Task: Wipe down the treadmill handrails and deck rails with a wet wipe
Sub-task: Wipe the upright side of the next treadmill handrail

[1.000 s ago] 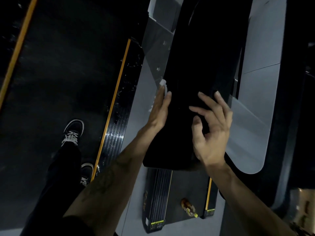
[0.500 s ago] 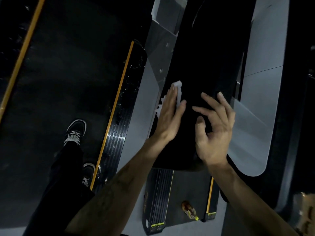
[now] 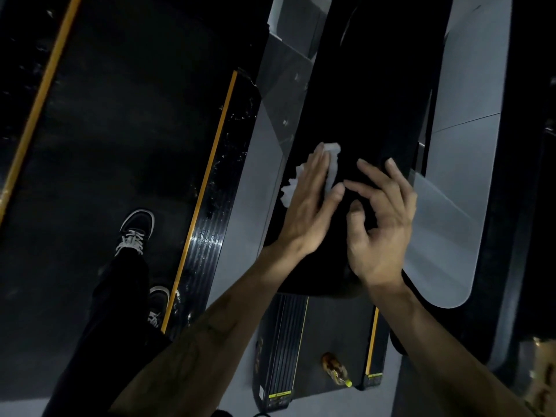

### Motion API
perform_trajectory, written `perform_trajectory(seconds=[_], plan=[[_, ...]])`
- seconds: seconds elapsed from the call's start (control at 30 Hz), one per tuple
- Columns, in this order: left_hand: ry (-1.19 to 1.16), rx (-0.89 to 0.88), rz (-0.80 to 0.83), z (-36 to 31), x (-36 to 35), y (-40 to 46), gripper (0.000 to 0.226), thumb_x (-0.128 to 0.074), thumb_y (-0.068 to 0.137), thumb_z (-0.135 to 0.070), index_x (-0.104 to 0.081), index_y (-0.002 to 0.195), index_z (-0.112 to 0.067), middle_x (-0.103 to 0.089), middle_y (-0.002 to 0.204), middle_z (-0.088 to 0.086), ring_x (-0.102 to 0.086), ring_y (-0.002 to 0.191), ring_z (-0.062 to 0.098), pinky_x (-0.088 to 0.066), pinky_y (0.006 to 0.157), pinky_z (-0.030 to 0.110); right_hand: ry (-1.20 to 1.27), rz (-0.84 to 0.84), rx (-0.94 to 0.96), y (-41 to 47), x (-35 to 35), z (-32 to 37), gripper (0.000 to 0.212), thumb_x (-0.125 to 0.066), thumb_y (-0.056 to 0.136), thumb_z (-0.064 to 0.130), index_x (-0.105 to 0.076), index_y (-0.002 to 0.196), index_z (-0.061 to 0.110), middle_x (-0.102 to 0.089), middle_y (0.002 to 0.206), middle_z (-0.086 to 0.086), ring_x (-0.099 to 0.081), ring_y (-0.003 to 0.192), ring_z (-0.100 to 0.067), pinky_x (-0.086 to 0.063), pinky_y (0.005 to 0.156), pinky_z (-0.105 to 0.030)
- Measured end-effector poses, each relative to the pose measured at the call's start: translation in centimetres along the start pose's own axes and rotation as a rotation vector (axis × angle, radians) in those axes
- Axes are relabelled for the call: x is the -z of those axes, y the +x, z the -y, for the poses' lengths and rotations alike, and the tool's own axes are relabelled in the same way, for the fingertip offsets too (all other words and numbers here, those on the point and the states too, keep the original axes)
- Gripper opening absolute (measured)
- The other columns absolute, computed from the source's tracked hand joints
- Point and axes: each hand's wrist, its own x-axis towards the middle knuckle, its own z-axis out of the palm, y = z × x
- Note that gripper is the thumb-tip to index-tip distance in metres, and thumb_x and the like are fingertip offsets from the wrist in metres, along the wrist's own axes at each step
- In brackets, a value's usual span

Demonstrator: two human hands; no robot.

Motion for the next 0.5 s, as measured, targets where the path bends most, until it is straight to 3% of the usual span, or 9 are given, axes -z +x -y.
perform_trajectory(seconds=[0.2,0.4,0.5], plan=[[-0.079,0.222,-0.011,1.0,2.0,2.5,0.059,-0.027,0.113,-0.039,-0.005,0.165,-0.023,0.001,0.173,-0.011,0.002,0.156,0.001,0.004,0.124,0.026,0.022,-0.001,-0.011,0.0,0.1,0.1,0.036,-0.049,0.09,0.015,-0.073,0.116,0.009,-0.063,0.14,-0.002,-0.036,0.147,-0.025,-0.029,0.118,-0.042],[-0.024,0.002,-0.038,1.2,0.4,-1.8,0.059,-0.029,0.111,-0.027,-0.013,0.163,-0.008,-0.005,0.173,0.002,0.001,0.159,0.013,-0.003,0.13,0.05,0.009,-0.015,0.007,-0.2,0.0,-0.1,0.042,-0.049,0.09,0.013,-0.069,0.126,0.006,-0.061,0.142,-0.004,-0.039,0.146,-0.029,-0.033,0.116,-0.055],[0.002,-0.037,-0.005,0.4,0.3,0.1,0.061,-0.03,0.109,-0.029,-0.014,0.163,-0.007,-0.005,0.173,0.004,0.0,0.159,0.014,-0.002,0.13,0.05,0.016,-0.024,0.007,-0.3,0.0,-0.1,0.045,-0.05,0.09,0.012,-0.066,0.131,0.004,-0.058,0.145,-0.007,-0.039,0.146,-0.029,-0.033,0.117,-0.054]])
